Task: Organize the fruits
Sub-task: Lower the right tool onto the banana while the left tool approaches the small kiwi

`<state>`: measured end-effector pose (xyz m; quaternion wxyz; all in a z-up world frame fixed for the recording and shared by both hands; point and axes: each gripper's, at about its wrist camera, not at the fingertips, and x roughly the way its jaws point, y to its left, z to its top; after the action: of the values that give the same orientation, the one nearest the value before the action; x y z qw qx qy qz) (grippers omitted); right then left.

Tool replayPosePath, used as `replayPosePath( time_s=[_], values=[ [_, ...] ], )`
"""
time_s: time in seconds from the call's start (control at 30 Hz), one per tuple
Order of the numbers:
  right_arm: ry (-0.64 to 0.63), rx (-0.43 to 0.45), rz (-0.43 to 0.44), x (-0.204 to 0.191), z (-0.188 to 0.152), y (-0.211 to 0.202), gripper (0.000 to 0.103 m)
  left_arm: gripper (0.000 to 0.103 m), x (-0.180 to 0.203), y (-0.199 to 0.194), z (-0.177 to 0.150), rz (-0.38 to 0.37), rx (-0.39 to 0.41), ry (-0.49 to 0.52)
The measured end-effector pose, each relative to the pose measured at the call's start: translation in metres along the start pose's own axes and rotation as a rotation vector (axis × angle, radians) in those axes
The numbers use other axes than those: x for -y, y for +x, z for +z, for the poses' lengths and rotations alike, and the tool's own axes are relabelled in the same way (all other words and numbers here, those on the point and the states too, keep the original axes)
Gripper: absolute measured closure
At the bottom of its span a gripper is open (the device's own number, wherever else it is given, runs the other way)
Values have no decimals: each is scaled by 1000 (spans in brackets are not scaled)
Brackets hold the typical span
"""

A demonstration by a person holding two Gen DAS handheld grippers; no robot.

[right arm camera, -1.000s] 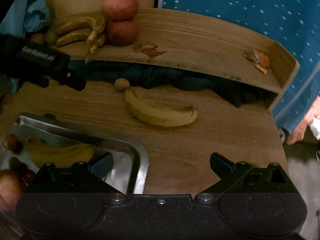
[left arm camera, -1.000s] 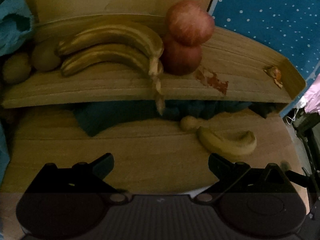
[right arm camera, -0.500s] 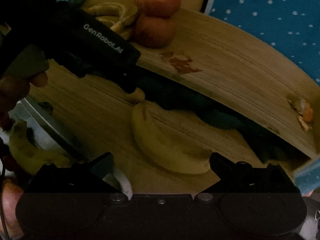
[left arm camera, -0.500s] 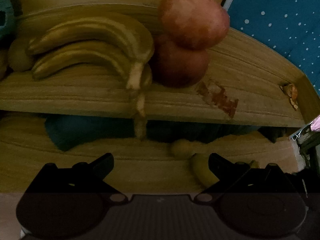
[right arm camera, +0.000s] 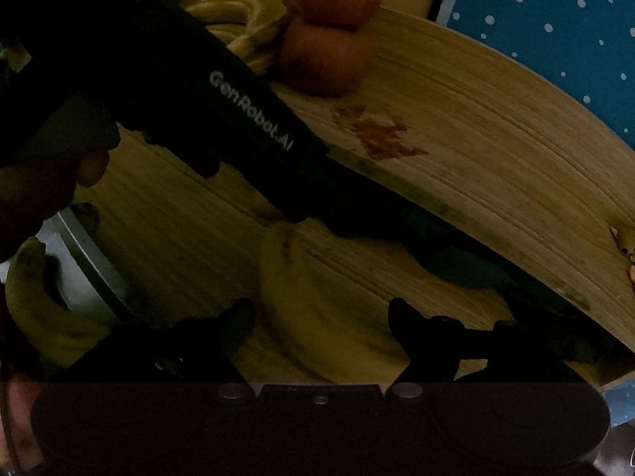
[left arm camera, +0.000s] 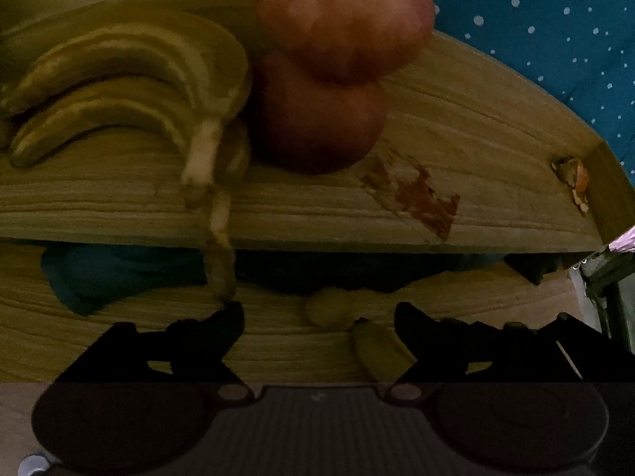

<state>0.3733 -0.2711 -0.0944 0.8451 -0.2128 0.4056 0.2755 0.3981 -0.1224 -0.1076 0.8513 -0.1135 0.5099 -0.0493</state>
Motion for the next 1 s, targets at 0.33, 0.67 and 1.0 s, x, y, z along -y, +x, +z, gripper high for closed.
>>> replayPosePath(
  time_s=[0.33, 0.67, 1.0],
  values=[
    [-14, -10, -7, -2, 2, 4, 31, 38, 5, 11, 2, 2, -23, 11],
    [-46, -28, 19, 0, 2, 1, 38, 68, 7, 6, 3, -15, -22, 0],
    [26, -56, 13, 12, -5, -13, 51, 70, 3, 8, 4, -8, -30, 8]
  ],
)
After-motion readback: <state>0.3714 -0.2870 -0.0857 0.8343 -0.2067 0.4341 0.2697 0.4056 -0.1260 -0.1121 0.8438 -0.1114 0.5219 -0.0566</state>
